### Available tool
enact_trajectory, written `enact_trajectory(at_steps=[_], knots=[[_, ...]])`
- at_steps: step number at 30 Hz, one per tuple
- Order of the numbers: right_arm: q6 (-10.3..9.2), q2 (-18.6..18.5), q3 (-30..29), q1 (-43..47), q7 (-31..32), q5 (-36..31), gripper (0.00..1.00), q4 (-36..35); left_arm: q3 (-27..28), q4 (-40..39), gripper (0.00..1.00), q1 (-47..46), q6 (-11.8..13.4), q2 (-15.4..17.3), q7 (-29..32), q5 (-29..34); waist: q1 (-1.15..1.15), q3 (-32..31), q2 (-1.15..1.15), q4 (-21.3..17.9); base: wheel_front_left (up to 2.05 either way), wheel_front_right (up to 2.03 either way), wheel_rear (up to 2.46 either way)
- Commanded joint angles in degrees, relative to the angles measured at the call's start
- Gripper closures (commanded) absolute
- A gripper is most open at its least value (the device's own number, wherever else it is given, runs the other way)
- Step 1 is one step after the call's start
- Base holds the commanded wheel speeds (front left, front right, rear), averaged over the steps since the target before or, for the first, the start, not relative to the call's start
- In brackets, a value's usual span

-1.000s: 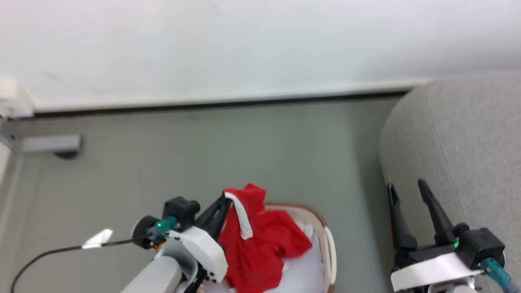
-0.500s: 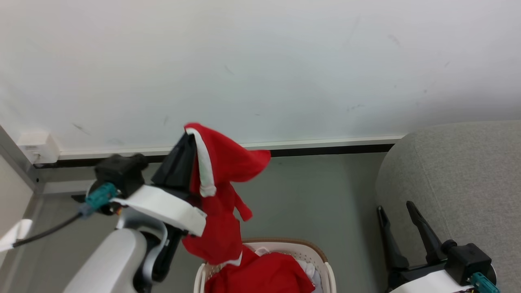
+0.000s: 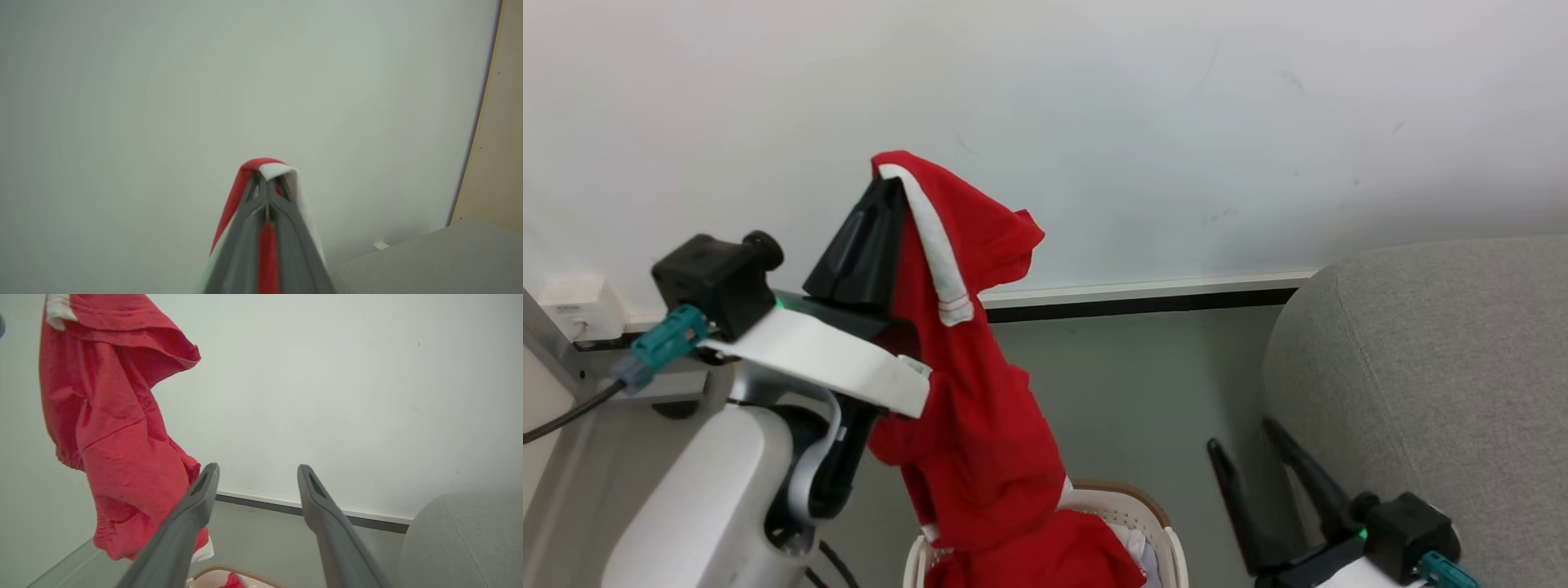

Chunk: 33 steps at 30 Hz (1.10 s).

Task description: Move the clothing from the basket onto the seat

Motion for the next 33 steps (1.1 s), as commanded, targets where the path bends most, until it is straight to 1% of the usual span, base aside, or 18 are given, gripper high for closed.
enact_trajectory(at_steps=[1, 2, 5, 8, 12, 15, 18, 19, 24, 28, 29, 30, 31, 33], knots=[[0.04, -1.8, 3.0, -1.2, 0.5, 2.4, 0.0, -1.5, -0.5, -0.7, 1.0, -0.2, 0.1, -0.2, 0.3, -0.4, 0.01, -0.1, 0.0, 0.1, 0.0, 0.0, 0.0], [0.04, -1.8, 3.0, -1.2, 0.5, 2.4, 0.0, -1.5, -0.5, -0.7, 1.0, -0.2, 0.1, -0.2, 0.3, -0.4, 0.01, -0.1, 0.0, 0.1, 0.0, 0.0, 0.0], [0.03, -5.7, 8.2, -2.7, 1.3, 6.3, 0.0, -3.8, -1.3, -1.8, 1.0, 0.5, 0.2, -0.7, 0.9, -0.5, 0.01, -0.4, 0.0, 0.2, 0.0, 0.0, 0.0], [0.03, -8.3, 12.9, -5.7, 2.5, 9.0, 0.0, -4.7, -2.3, -2.8, 1.0, 0.5, 0.4, -1.1, 1.6, -0.5, 0.01, -0.5, 0.0, 0.4, 0.0, 0.0, 0.0], [0.03, -9.4, 19.1, -11.5, 4.0, 11.0, 0.0, -3.4, -3.2, -3.3, 1.0, 0.1, 0.7, -2.0, 1.9, -0.2, 0.01, -0.5, 0.0, 0.6, 0.0, 0.0, 0.0], [0.03, -8.1, 23.7, -16.0, 4.4, 13.1, 0.0, -0.9, -4.1, -3.1, 1.0, -0.4, 0.7, -3.0, 2.1, -0.3, 0.01, -0.5, 0.0, 0.8, 0.0, 0.0, 0.0], [0.03, -5.9, 26.8, -20.1, 3.3, 14.1, 0.0, 3.8, -5.2, -2.7, 1.0, -0.9, 0.4, -3.7, 2.3, -0.2, 0.01, -0.4, 0.0, 1.1, 0.0, 0.0, 0.0], [0.03, -5.1, 27.4, -21.6, 2.8, 13.6, 0.0, 5.9, -5.7, -2.5, 1.0, -1.2, 0.2, -4.0, 2.5, 0.0, 0.01, -0.4, 0.0, 1.3, 0.0, 0.0, 0.0], [0.03, 0.5, 29.4, -26.9, 0.5, 12.1, 0.0, 16.9, -7.3, -2.2, 1.0, -2.1, -0.1, -5.4, 3.1, 0.0, 0.01, -0.5, 0.0, 2.1, 0.0, 0.0, 0.0], [0.02, 3.0, 29.6, -29.9, -0.5, 12.6, 0.01, 25.8, -8.1, -1.7, 1.0, -2.4, -0.4, -6.1, 3.2, -0.3, 0.01, -0.5, 0.0, 2.7, 0.0, 0.0, 0.0], [0.03, 3.4, 30.0, -30.3, -0.8, 13.5, 0.89, 27.5, -8.3, -1.5, 1.0, -2.5, -0.5, -6.3, 3.2, -0.5, 0.01, -0.5, 0.0, 2.8, 0.0, 0.0, 0.0], [0.03, 3.6, 30.2, -30.8, -1.2, 14.2, 1.0, 28.8, -8.4, -1.3, 1.0, -2.5, -0.5, -6.4, 3.2, -0.6, 0.01, -0.5, 0.0, 3.1, 0.0, 0.0, 0.0], [0.03, 3.8, 30.5, -31.2, -1.8, 15.3, 1.0, 29.7, -8.4, -1.0, 1.0, -2.5, -0.5, -6.4, 3.2, -0.7, 0.01, -0.6, 0.0, 3.2, 0.0, 0.0, 0.0], [0.03, 3.9, 31.2, -31.2, -3.1, 18.5, 1.0, 29.2, -8.3, -0.6, 1.0, -2.4, -0.4, -6.6, 3.0, -0.9, 0.01, -0.6, 0.0, 3.5, 0.0, 0.0, 0.0]])
